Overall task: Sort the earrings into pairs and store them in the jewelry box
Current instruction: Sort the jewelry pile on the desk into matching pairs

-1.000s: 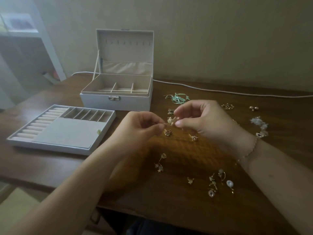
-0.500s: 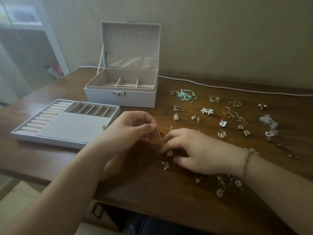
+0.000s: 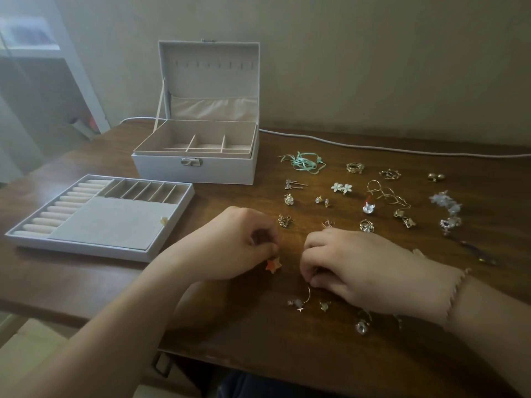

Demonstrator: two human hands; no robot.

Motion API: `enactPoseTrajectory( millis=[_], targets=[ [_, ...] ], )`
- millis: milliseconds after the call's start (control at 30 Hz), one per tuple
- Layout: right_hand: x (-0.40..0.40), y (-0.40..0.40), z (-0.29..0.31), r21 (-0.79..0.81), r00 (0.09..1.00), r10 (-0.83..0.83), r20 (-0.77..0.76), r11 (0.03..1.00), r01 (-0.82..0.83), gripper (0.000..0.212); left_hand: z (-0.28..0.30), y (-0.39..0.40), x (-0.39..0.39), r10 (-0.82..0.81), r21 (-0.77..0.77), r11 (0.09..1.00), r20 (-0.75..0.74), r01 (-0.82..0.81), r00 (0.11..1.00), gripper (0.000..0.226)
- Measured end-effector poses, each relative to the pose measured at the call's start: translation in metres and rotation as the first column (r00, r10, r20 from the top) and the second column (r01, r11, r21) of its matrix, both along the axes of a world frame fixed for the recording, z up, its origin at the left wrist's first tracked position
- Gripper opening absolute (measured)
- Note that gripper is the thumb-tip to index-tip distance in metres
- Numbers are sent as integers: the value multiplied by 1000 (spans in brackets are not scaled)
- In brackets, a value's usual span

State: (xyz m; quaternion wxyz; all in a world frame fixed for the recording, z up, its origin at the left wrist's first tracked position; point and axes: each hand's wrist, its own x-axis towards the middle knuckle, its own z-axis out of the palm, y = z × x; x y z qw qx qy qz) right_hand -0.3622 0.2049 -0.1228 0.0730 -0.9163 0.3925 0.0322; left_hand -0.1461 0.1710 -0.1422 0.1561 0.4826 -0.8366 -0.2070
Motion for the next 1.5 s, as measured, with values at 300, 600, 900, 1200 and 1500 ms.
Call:
enactPoseTrajectory(
  millis=[300, 600, 900, 1200, 1500],
  targets=[
    [0, 1, -4, -88, 999, 31, -12, 996, -32, 5, 2, -6, 5, 13, 19, 1000, -9, -13, 1000, 19],
    [-7, -4, -5, 9, 997, 43, 56, 999, -44, 12, 18, -2, 5, 85, -147, 984, -123, -103, 989, 13],
    [-46, -8, 15, 231, 928, -131, 348, 972, 50, 14, 6, 38, -22, -194, -86, 973, 185, 212, 963, 38],
    [-136, 41, -10, -5, 913, -293, 284, 952, 307, 30, -2, 32, -36, -260, -129, 950, 179, 285, 949, 6],
    [-120, 42, -6, -116, 944, -173, 280, 970, 212, 18, 13, 12, -56, -193, -79, 977, 90, 200, 977, 9]
  ],
)
